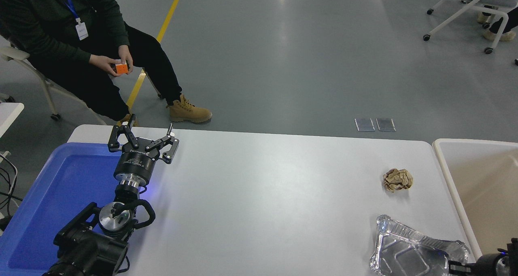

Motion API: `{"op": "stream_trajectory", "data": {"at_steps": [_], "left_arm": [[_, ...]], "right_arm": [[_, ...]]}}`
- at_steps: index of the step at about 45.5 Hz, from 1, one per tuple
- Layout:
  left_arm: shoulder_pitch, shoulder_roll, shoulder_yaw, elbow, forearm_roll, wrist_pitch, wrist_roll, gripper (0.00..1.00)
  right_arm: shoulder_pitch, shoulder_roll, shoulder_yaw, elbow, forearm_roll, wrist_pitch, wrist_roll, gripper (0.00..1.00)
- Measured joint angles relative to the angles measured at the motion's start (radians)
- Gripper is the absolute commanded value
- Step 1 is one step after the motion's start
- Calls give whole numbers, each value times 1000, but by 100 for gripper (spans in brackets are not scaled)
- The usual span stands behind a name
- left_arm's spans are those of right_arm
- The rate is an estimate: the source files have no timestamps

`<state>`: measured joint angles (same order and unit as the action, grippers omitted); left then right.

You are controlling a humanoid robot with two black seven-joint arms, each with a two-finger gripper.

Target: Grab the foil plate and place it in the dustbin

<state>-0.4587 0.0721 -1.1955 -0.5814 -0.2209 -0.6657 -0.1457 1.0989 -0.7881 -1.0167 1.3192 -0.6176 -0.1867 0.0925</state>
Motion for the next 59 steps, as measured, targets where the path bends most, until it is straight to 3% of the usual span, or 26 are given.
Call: {"op": "stream_trajectory", "data": {"at_steps": [23,41,52,59], "left_arm": [[0,0,2,0,0,0,0,99],[0,0,3,0,0,0,0,99],[0,0,4,0,1,0,0,99],[0,0,4,0,1,0,0,99]], "right_arm": [[409,-266,-152,255,-120,140,14,0],[907,-507,-245,265,-346,594,2,0],[1079,-556,-184,152,-422,838,0,0],[1133,-566,-82,72,-481,904,0,0]]}}
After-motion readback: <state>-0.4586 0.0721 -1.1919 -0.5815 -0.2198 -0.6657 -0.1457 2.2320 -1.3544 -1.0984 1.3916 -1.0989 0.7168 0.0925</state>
